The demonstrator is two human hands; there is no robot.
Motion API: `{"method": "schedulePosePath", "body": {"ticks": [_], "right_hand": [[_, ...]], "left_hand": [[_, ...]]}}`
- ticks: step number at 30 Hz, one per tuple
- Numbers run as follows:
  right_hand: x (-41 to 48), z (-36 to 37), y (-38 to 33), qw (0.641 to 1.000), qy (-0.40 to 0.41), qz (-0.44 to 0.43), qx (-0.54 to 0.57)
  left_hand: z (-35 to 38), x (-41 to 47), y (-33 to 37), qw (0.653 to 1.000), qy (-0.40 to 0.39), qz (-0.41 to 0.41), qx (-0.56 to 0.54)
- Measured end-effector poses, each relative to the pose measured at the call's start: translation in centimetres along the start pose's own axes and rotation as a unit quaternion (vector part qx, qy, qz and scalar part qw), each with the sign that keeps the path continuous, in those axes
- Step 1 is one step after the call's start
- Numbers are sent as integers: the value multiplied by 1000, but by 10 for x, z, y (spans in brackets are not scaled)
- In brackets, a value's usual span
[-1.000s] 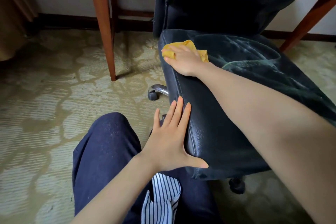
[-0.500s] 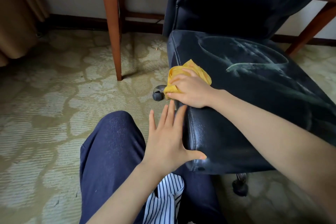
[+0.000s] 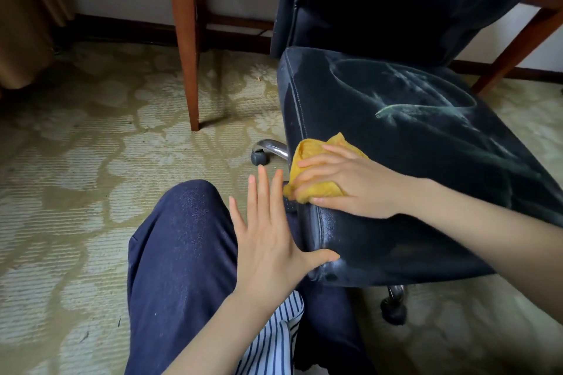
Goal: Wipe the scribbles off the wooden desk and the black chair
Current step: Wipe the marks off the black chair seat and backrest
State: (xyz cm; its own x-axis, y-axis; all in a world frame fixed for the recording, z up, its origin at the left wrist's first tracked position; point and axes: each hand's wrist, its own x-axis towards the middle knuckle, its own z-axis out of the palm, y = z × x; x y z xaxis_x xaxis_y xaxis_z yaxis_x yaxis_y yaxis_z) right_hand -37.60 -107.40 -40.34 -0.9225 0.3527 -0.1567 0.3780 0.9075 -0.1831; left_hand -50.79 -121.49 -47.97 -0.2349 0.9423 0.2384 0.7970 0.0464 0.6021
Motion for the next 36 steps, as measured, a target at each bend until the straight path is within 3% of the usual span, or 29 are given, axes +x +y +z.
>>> {"method": "schedulePosePath", "body": {"ticks": [9, 16, 23, 32, 36], "right_hand": [[83, -21, 56, 995, 40, 61, -69], [139, -34, 84, 971, 74, 202, -105], [150, -15, 69, 973, 39, 197, -114], [103, 5, -18, 989, -11, 75, -130], [71, 24, -50, 991, 53, 18, -120]], "left_hand": [[-14, 22, -21, 997, -64, -40, 30], [-34, 39, -37, 996, -38, -57, 57], [-31, 34, -47, 993, -59, -57, 83], [-16, 29, -55, 995, 7, -80, 62], [-14, 26, -56, 994, 15, -87, 57]]}}
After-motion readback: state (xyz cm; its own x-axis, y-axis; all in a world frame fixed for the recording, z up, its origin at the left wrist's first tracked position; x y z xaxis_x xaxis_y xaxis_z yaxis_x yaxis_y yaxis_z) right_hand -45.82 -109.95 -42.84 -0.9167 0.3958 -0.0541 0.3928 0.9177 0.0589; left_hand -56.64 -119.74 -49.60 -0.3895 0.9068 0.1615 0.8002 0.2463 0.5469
